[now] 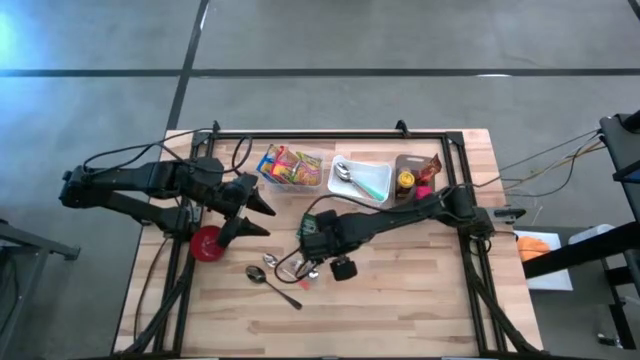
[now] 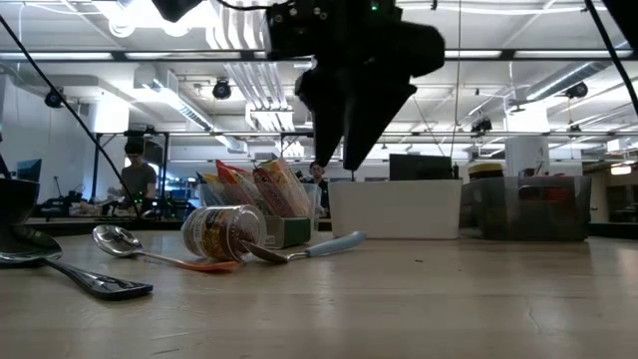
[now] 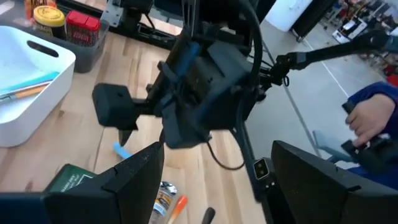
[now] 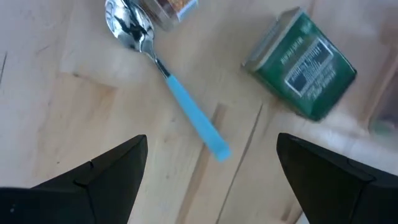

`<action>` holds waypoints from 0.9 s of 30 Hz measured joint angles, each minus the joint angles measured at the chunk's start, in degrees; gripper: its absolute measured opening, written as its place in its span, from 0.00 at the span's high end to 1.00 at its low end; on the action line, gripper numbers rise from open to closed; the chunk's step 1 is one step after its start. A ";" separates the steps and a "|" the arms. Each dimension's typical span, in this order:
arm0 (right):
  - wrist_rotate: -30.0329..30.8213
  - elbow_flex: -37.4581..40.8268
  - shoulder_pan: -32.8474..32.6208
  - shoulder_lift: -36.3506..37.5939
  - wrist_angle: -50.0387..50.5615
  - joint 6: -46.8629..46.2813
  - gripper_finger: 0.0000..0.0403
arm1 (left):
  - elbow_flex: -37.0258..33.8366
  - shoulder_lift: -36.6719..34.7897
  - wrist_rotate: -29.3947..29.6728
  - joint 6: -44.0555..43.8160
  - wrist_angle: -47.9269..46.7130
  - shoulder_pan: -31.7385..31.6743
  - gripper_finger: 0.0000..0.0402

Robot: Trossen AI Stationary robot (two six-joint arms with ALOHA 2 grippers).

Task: Pick & Place Food Item
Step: Put the light blue spoon into the white bin

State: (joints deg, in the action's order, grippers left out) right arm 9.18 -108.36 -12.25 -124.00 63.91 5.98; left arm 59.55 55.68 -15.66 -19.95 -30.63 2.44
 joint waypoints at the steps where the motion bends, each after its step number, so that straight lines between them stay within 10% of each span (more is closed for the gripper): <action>1: -0.15 -0.48 0.13 -0.64 -0.11 0.74 0.12 | 0.00 0.00 0.00 -0.33 0.18 0.00 0.25; 13: -3.67 0.06 1.17 -6.64 -0.30 3.89 0.15 | 0.00 0.00 0.00 -2.67 1.22 0.00 0.25; 27: -6.64 2.31 3.06 -8.20 -2.60 4.29 0.56 | 0.00 0.00 0.00 -2.67 0.98 0.00 0.25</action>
State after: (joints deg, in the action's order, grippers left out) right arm 2.54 -106.05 -9.18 -132.20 61.32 10.27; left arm 59.55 55.68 -15.66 -22.61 -29.65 2.44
